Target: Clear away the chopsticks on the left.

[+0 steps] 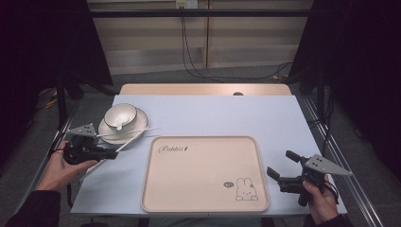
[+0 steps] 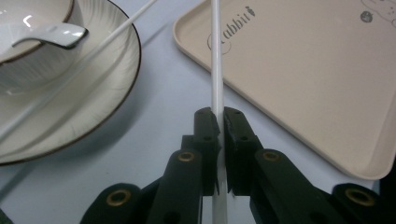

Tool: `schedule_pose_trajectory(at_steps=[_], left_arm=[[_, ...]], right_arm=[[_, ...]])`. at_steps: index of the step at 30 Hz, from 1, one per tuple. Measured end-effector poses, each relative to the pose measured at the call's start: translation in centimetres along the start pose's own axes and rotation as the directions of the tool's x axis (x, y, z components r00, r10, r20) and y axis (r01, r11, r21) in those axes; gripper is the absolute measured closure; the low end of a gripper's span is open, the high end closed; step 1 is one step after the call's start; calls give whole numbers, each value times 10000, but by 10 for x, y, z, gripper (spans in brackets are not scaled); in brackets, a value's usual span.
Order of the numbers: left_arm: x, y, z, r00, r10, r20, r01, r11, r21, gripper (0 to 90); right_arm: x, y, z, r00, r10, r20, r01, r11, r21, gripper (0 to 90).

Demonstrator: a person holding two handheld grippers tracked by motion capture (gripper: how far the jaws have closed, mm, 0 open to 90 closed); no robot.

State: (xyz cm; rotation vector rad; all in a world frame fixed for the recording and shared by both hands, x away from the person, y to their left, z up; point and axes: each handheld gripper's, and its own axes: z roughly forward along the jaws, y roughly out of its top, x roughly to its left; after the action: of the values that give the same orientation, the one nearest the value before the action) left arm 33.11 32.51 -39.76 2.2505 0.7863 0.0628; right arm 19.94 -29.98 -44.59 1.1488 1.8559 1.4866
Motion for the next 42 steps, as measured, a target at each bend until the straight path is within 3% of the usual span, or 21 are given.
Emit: schedule_pose_trajectory(at_steps=[4, 10, 12, 14, 18, 21, 23, 27, 29, 32, 34, 35, 36, 37, 39, 41, 42], left_arm=[[-12, -3, 3, 9979, -639, 70, 639, 9979, 116, 848], [-33, -7, 7, 9923, -1223, -199, 1222, 9925, -50, 849], [-40, -7, 9, 9871, -1562, -347, 1561, 9877, -74, 848], [-46, -6, 10, 9851, -1651, -491, 1652, 9863, -12, 848], [-61, -7, 12, 9733, -2137, -840, 2124, 9769, -253, 848], [-71, -8, 14, 9578, -2704, -972, 2653, 9621, -625, 848], [-79, -8, 18, 9479, -2884, -1350, 2837, 9574, -532, 848], [-91, -6, 23, 9293, -3341, -1573, 3278, 9425, -649, 848], [-96, -4, 28, 9110, -3717, -1786, 3644, 9284, -731, 848], [-99, -2, 38, 8933, -4049, -1954, 3977, 9143, -764, 848], [-100, 0, 45, 8692, -4436, -2185, 4332, 8962, -960, 849], [-101, 0, 47, 8604, -4571, -2255, 4442, 8894, -1080, 849], [-101, 1, 49, 8559, -4642, -2279, 4506, 8857, -1116, 849], [-101, 3, 52, 8498, -4795, -2190, 4658, 8775, -1141, 849], [-101, 4, 58, 8413, -4886, -2314, 4764, 8723, -1100, 849], [-102, 5, 64, 8263, -5155, -2270, 5017, 8567, -1194, 849], [-103, 7, 67, 8231, -5208, -2265, 5079, 8535, -1167, 849]], right_arm=[[0, 0, 0, 10000, 13, -10, -13, 10000, -1, 15], [1, 0, 0, 10000, 59, -9, -59, 10000, -22, 15], [1, 0, 0, 10000, 58, -18, -58, 10000, -19, 15], [1, 0, 0, 10000, 29, -6, -29, 10000, -21, 14], [1, 0, 0, 10000, 21, -26, -21, 10000, -41, 14], [0, 0, 0, 9999, -132, 14, 132, 9999, -2, 14], [0, 0, 1, 9999, -134, 20, 134, 9999, -7, 14], [1, 0, 1, 10000, -57, -38, 57, 10000, -15, 14], [1, 0, 1, 10000, -50, -39, 50, 10000, -9, 15], [1, 0, 1, 10000, -56, -55, 56, 10000, -10, 15], [1, 0, 1, 10000, -54, -62, 54, 10000, -2, 15], [1, 0, 1, 10000, -41, -63, 41, 10000, 4, 15], [1, 0, 1, 10000, -45, -71, 46, 10000, 5, 14], [1, 0, 1, 10000, -67, -61, 67, 10000, -4, 14], [1, 0, 1, 10000, -37, -82, 37, 10000, 17, 14], [1, 0, 1, 10000, -32, -92, 32, 10000, 22, 14], [1, 0, 1, 10000, -41, -88, 41, 10000, 29, 15]])
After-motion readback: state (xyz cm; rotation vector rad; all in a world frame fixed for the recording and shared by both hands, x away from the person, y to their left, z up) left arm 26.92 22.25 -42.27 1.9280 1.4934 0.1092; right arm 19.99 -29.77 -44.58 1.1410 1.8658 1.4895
